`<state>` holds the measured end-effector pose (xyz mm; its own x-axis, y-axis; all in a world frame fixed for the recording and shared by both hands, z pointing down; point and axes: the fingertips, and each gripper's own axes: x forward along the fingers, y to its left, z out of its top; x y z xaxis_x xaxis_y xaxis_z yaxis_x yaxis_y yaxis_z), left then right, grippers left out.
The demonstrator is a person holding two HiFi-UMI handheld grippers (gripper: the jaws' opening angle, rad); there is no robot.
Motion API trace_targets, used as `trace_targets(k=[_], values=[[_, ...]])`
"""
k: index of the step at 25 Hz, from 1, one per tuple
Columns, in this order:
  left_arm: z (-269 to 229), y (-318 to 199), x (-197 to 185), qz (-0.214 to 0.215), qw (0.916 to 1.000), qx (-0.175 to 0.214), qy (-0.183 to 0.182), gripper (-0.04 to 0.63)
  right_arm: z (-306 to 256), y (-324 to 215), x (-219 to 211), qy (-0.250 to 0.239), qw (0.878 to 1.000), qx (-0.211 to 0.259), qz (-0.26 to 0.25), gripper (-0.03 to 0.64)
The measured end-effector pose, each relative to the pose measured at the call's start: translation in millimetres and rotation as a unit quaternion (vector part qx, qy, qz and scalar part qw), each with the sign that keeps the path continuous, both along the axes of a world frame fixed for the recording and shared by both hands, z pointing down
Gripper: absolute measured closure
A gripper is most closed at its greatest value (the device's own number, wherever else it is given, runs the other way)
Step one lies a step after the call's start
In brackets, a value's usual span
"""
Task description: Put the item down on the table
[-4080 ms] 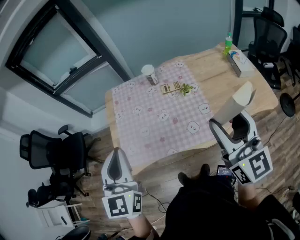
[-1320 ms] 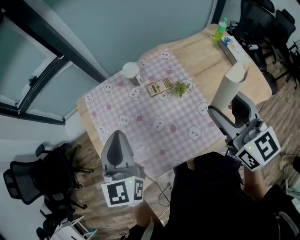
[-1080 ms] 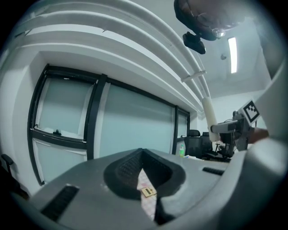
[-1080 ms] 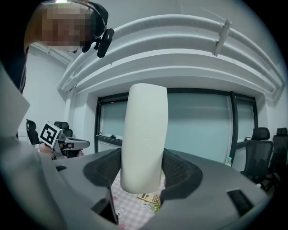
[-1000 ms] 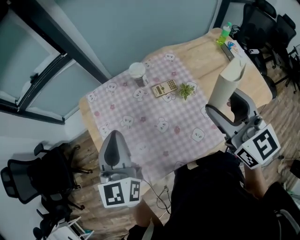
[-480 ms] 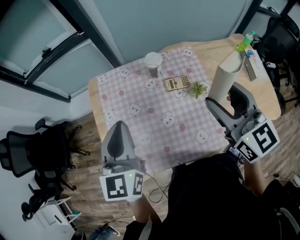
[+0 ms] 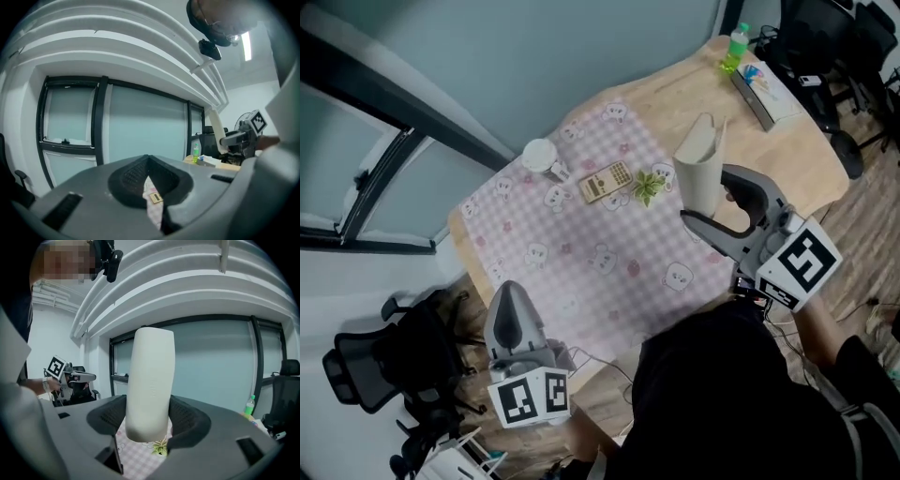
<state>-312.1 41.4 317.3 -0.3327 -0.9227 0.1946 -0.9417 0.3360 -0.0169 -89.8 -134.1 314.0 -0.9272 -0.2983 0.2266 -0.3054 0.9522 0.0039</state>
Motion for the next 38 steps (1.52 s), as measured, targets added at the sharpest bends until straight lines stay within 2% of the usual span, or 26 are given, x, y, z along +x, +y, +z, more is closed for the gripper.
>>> trace_targets(k=[4,11,14,18,21,24,26,28,32,35,38], values=[[-3.4,-9.6,6.8,0.003,0.9999,-0.006,-0.009,0.597,5.8,-4.8,13.3,0.000,1.000,-0.002,0.012,0.322],[-4.9,-14.9,6.4,0.004,0.9999,-0.008,-0.013,0.597,16.8,0.2,-6.8,0.007,1.000,-0.022,0.005,0.322],[-2.8,-15.8,6.3,0.005,0.9999,-0.008,-0.010,0.597,13.8,-1.5,-13.9,-0.014,1.000,-0.023,0.010,0.322],[-0.3,-15.1,5.3,0.008,0.9999,-0.010,-0.009,0.597,20.9,-4.4,-23.8,-0.015,0.999,-0.031,0.021,0.322],[2.8,-18.7,4.9,0.014,0.9998,-0.013,-0.007,0.597,47.8,-9.5,-37.9,0.010,0.998,-0.051,0.032,0.322],[4.5,-23.2,5.5,0.021,0.9996,-0.016,-0.007,0.597,104.3,-11.7,-56.3,0.076,0.993,-0.084,0.037,0.322],[5.7,-24.5,6.8,0.024,0.9995,-0.019,-0.007,0.597,153.2,-10.3,-63.5,0.130,0.983,-0.121,0.040,0.322],[6.3,-24.9,7.0,0.025,0.9994,-0.021,-0.008,0.597,208.2,-7.4,-63.9,0.191,0.967,-0.159,0.050,0.322],[9.5,-23.6,6.9,0.024,0.9993,-0.027,-0.005,0.597,313.4,6.8,-50.1,0.315,0.925,-0.205,0.051,0.322],[11.4,-22.6,4.9,0.023,0.9992,-0.031,-0.004,0.597,364.7,19.0,-38.2,0.381,0.894,-0.231,0.053,0.322],[13.2,-22.7,6.5,0.026,0.9990,-0.037,-0.002,0.597,407.3,31.6,-22.1,0.454,0.856,-0.242,0.056,0.322]])
